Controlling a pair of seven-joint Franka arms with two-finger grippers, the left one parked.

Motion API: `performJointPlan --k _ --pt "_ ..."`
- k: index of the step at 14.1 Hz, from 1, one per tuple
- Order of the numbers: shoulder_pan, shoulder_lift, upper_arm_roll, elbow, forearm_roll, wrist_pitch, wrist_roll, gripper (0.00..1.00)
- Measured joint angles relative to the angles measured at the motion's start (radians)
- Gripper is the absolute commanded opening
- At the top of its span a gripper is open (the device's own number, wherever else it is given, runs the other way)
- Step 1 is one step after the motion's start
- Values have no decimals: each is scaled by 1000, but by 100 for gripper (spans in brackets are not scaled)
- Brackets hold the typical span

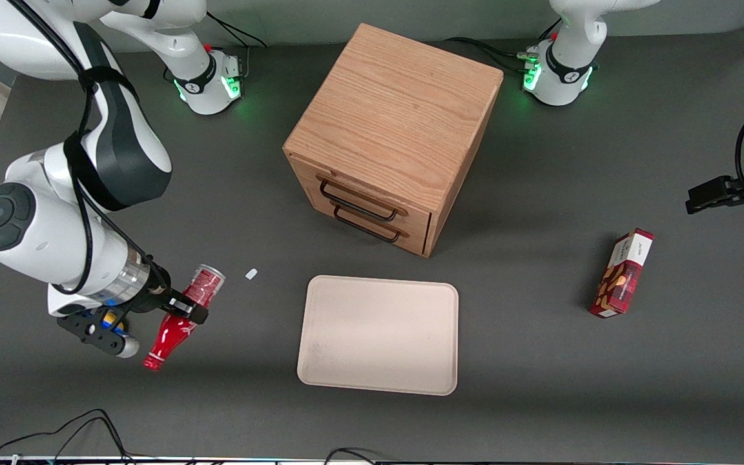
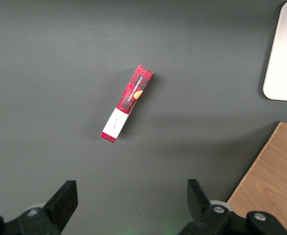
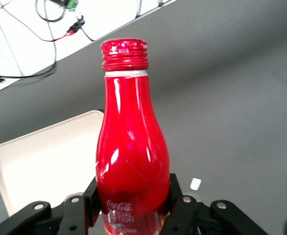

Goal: Place coke bottle on tray
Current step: 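Carry the upright bottle over the cream tray with the right gripper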

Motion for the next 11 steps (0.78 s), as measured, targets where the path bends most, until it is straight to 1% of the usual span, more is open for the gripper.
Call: performJointPlan --k 3,5,11 --pt "38 98 7 97 0 3 -67 0" --pt "69 147 6 132 0 10 -95 0" --pt "139 252 5 148 -5 38 -153 0"
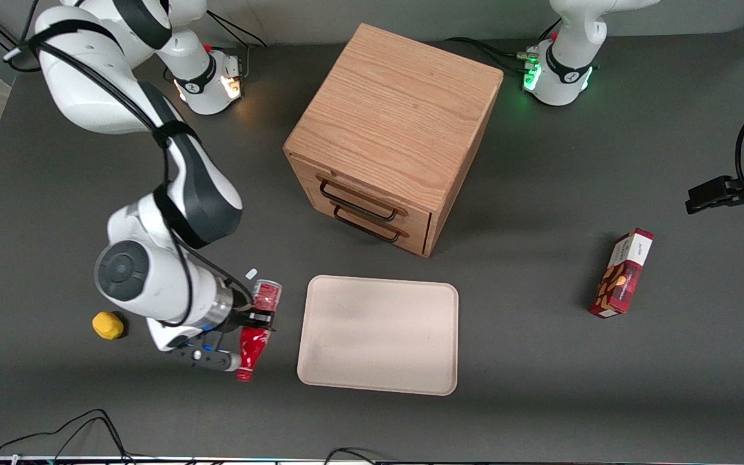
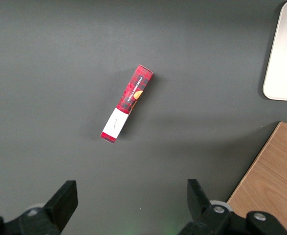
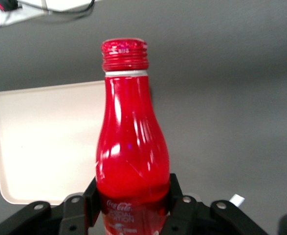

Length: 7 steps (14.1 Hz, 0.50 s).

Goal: Place coke bottle on tray
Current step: 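Carry the upright bottle over the cream tray with the right gripper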

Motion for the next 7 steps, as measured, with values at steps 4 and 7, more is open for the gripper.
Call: performJointPlan --k 4,7 --pt "58 97 -3 1 -34 89 -1 0" --pt "77 167 -21 3 -43 166 -1 0"
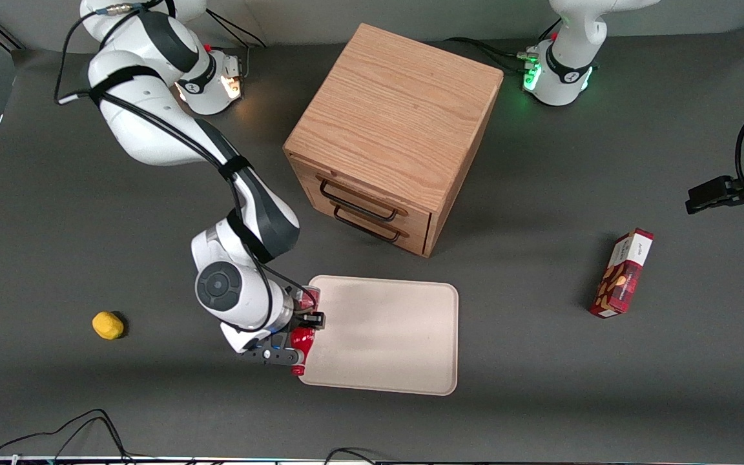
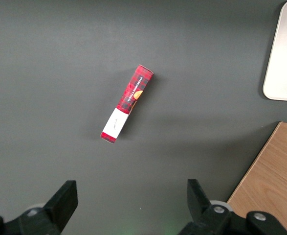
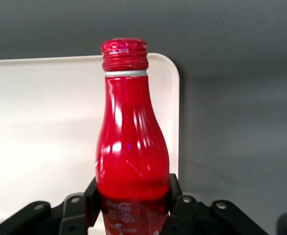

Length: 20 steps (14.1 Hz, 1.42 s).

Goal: Place coke bottle on tray
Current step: 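Carry the upright bottle over the cream tray with the right gripper, then lower the bottle onto the tray and open the right gripper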

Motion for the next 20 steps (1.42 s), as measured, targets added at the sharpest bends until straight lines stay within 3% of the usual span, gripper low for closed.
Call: performJointPlan --k 2,5,9,10,11,15,20 --pt "3 39 -7 1 -1 45 0 0" --pt "5 80 -8 1 -8 90 0 20" --pt "15 108 -23 0 -21 132 3 62" --pt "18 111 -28 -1 -21 141 5 91" --pt "21 113 -33 -4 -24 150 6 100" --pt "29 119 -36 -10 -64 171 10 100" --pt "30 119 -39 -11 -70 174 10 100"
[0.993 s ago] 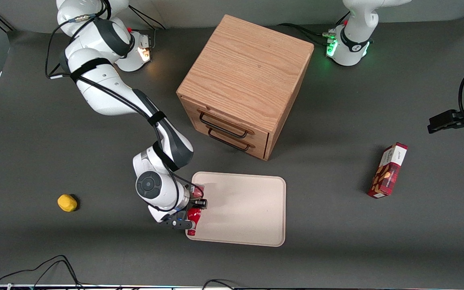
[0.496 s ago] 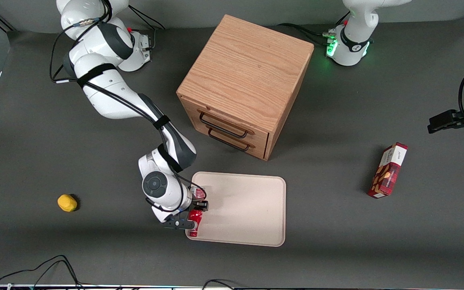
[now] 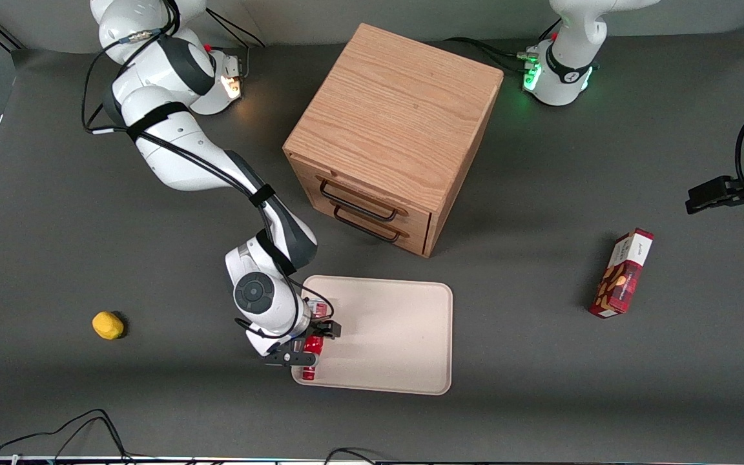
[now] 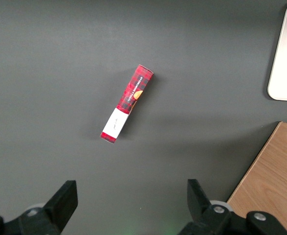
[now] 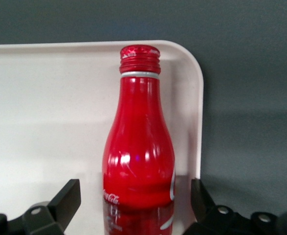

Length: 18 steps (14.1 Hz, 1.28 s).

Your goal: Place coke bottle on tray

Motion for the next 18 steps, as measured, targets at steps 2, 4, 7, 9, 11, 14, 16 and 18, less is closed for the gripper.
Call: performJointPlan --k 2,4,7,9,11,14,16,18 --pt "0 -1 -1 1 0 2 0 100" --pt "0 -8 0 5 0 2 1 100" --pt "-5 -54 0 9 0 -10 8 100" --pt "-14 -107 0 12 0 -55 16 100" --pt "-36 -176 -1 18 1 -157 21 100" --pt "-108 -299 -1 16 1 -357 11 100" --pt "-165 -381 2 -24 3 -402 -44 100" --pt "-220 -478 8 -123 24 -407 -95 100"
